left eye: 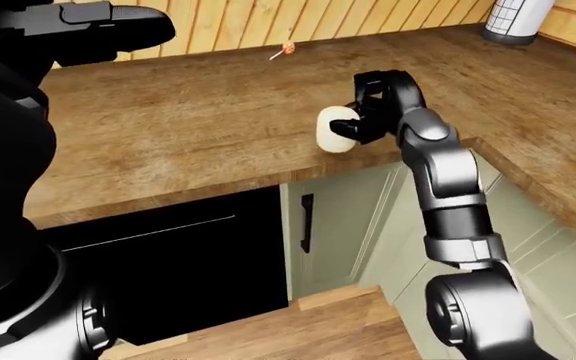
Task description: Pick up the wedge of cheese and place it on the slice of bread to prepare a simple cheese on bread dish.
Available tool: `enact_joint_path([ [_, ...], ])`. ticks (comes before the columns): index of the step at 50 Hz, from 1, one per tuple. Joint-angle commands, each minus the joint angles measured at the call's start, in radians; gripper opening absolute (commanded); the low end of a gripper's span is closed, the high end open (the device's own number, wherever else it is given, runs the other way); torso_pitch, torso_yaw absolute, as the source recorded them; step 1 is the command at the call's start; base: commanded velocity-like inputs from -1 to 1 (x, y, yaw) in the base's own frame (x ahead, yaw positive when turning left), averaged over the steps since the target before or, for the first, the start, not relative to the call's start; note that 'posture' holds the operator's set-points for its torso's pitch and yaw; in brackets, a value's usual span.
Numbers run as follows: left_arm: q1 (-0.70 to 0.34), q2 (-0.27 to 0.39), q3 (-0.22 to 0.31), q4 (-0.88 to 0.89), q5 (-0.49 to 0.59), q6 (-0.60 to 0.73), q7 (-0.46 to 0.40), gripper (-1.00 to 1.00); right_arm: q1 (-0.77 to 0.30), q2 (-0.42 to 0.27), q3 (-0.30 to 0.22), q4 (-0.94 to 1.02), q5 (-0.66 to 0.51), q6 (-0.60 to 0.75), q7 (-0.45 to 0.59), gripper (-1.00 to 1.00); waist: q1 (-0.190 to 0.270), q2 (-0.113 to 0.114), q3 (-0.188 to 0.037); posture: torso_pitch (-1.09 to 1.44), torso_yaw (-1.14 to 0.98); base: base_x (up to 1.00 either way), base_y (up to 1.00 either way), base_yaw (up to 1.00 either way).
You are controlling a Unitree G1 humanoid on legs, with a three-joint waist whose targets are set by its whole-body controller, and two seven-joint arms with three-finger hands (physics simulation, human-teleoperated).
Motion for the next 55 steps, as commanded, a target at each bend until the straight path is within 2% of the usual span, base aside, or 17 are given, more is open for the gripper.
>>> enact_joint_path([
  [1,-0.030,0.018,0.019,-0.011,-0.002,-0.025,0.002,1.00,-0.058,-0.016,-0.002,-0.105,0.028,0.007,-0.017,-1.00,0.001,0.001,-0.037,0.00,0.00,0.00,0.00,0.00],
  [3,-0.028,0.020,0.017,-0.012,-0.005,-0.027,0.005,1.00,-0.070,-0.024,0.023,-0.133,-0.015,0.051,-0.041,-1.00,0.001,0.001,-0.035,0.00,0.00,0.00,0.00,0.00],
  [9,-0.031,0.024,0.016,-0.016,-0.016,-0.023,0.013,1.00,-0.060,-0.028,0.025,-0.271,-0.041,0.169,-0.015,-1.00,0.001,0.000,-0.034,0.00,0.00,0.00,0.00,0.00],
  [14,-0.024,0.020,0.008,-0.012,-0.010,-0.030,0.011,1.00,-0.070,-0.013,-0.007,-0.398,0.005,0.250,-0.007,-1.00,0.003,0.000,-0.032,0.00,0.00,0.00,0.00,0.00],
  [22,-0.031,0.025,0.014,-0.013,-0.018,-0.019,0.015,1.00,-0.094,-0.033,-0.009,-0.548,0.048,0.410,-0.040,-1.00,0.003,0.001,-0.029,0.00,0.00,0.00,0.00,0.00],
  [27,-0.032,0.025,0.012,-0.011,-0.018,-0.020,0.016,1.00,-0.099,-0.048,-0.019,-0.595,0.068,0.464,-0.054,-1.00,0.004,0.001,-0.028,0.00,0.00,0.00,0.00,0.00],
  [37,-0.034,0.030,0.014,-0.003,-0.020,-0.025,0.018,1.00,-0.097,-0.059,-0.031,-0.644,0.121,0.504,-0.067,-1.00,0.003,0.001,-0.028,0.00,0.00,0.00,0.00,0.00],
  [46,-0.034,0.041,0.024,-0.003,-0.032,-0.024,0.021,1.00,-0.089,-0.063,-0.018,-0.648,0.138,0.510,-0.077,-1.00,0.001,0.003,-0.027,0.00,0.00,0.00,0.00,0.00],
  [48,-0.033,0.043,0.025,-0.004,-0.036,-0.024,0.023,1.00,-0.089,-0.063,-0.014,-0.645,0.138,0.507,-0.076,-1.00,0.000,0.006,-0.059,0.00,0.00,-0.20,0.00,0.00],
  [51,-0.035,0.050,0.031,-0.004,-0.045,-0.023,0.027,1.00,-0.088,-0.065,-0.012,-0.633,0.136,0.496,-0.070,-1.00,0.000,0.008,-0.068,0.00,0.00,-0.36,0.00,0.00],
  [55,-0.033,0.049,0.019,0.000,-0.043,-0.032,0.030,1.00,-0.089,-0.066,-0.010,-0.637,0.133,0.501,-0.067,-1.00,0.000,0.014,-0.064,0.00,0.00,-0.38,0.00,0.00],
])
